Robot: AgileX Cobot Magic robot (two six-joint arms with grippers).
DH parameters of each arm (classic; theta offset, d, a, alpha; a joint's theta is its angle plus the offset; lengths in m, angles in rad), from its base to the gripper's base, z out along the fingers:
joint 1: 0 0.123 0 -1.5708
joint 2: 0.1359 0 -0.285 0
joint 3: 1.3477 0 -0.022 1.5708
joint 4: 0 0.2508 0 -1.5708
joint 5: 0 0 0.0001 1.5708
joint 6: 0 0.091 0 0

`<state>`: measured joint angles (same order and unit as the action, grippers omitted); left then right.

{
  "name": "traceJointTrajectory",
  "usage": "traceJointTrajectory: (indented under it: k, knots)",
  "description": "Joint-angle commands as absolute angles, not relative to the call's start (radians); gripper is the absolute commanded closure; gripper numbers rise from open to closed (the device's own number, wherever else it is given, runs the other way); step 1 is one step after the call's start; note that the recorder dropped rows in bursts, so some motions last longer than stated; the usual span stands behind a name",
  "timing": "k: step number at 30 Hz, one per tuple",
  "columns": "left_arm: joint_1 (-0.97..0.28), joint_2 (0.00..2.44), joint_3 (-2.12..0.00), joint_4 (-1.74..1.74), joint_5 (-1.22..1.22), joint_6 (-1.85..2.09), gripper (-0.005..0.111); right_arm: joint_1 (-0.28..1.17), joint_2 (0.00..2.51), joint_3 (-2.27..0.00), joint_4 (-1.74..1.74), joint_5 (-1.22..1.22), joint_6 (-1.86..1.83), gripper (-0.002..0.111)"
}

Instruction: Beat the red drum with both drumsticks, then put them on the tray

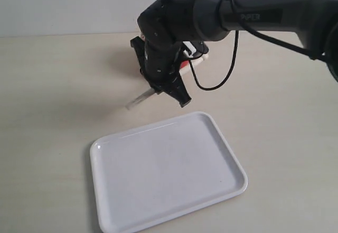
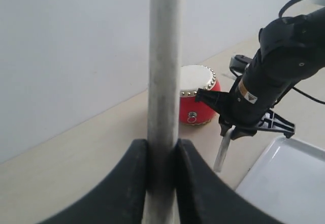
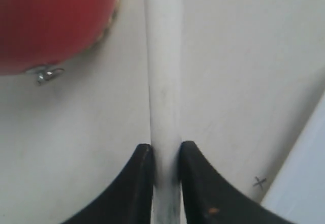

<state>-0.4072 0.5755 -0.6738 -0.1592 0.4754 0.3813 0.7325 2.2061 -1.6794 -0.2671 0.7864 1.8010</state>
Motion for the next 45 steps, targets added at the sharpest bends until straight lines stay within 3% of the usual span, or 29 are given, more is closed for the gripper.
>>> traceJointTrajectory:
  k: [1, 19, 25, 37, 45]
  knots:
    - [-0.408, 0.615, -0.674, -0.171, 0.458, 0.355, 0.107, 0.712, 2.131, -1.682, -0.364, 0.828, 1.743, 0.108]
    - [-0.408, 1.066, -0.765, -0.275, 0.488, 0.361, 0.107, 0.52, 1.811, -1.682, -0.144, 1.102, 0.266, 0.108]
    - [-0.408, 1.223, -0.853, -0.278, 0.572, 0.361, 0.107, 0.512, 1.779, -1.682, -0.116, 1.221, 0.077, 0.108]
    - [-0.408, 1.486, -1.098, -0.293, 0.832, 0.361, 0.107, 0.512, 1.777, -1.679, -0.099, 1.221, 0.0, 0.108]
    - [-0.408, 1.578, -1.192, -0.345, 0.849, 0.364, 0.107, 0.5, 1.727, -1.533, -0.07, 1.221, -0.044, 0.108]
